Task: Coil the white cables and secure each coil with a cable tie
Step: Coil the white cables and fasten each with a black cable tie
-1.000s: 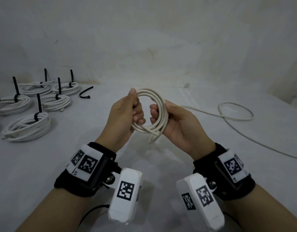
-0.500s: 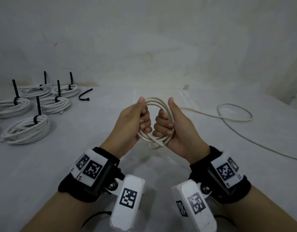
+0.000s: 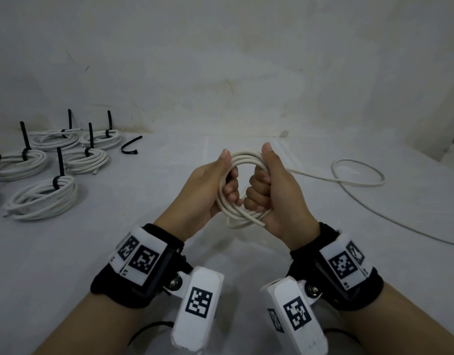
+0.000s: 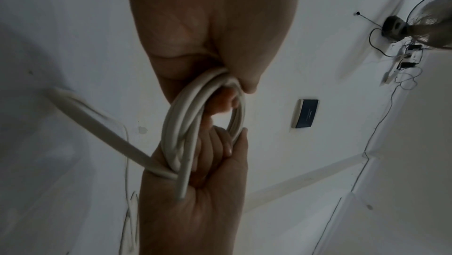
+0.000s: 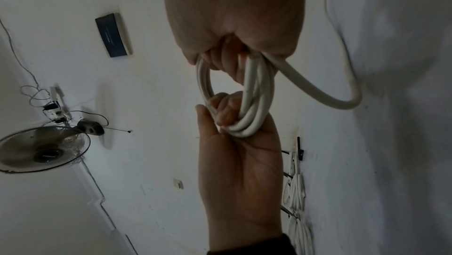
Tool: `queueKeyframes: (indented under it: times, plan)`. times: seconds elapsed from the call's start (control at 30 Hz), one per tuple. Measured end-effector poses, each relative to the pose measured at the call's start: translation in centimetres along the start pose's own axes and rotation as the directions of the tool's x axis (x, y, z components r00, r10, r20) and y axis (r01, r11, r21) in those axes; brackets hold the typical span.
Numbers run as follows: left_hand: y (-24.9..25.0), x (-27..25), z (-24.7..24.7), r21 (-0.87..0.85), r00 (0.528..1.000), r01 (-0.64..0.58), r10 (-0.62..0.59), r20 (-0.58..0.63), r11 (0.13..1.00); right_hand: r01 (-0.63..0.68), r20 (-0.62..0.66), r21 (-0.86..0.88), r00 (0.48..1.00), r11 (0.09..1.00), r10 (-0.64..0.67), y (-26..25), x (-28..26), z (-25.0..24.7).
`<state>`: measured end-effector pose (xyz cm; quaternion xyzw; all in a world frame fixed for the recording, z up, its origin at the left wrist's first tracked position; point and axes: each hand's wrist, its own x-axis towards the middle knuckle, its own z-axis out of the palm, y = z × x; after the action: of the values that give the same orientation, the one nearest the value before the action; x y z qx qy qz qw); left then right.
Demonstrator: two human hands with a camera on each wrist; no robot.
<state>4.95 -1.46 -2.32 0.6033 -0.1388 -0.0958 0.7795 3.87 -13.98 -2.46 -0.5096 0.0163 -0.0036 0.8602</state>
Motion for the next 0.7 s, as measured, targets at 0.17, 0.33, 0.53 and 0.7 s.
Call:
queueKeyframes:
  times: [0.17, 0.33, 0.53, 0.7]
  plan:
    - [-0.5, 0.6, -2.1, 0.359, 0.947, 0.318, -0.277, -0.162, 0.877, 0.049, -0.031, 0.151, 0.999, 0.987, -0.045, -0.7, 0.2, -0.3]
    - [-1.9, 0.3, -2.4, 0.418, 0.89, 0.444, -0.444, -0.103, 0.793, 0.088, -0.04, 0.212, 0.996, 0.973, -0.081, -0.7, 0.1, -0.2]
    - [-1.8, 1.0, -3.0, 0.194, 0.964, 0.211, -0.171, -0.205, 0.958, 0.147, -0.108, 0.174, 0.986, 0.974, -0.129, -0.5, 0.0, -0.2]
    - [-1.6, 1.0, -2.4, 0.197, 0.965, -0.025, 0.076, -0.251, 0.98, 0.18, -0.231, 0.124, 0.962, 0.976, -0.148, 0.1, 0.7, -0.9]
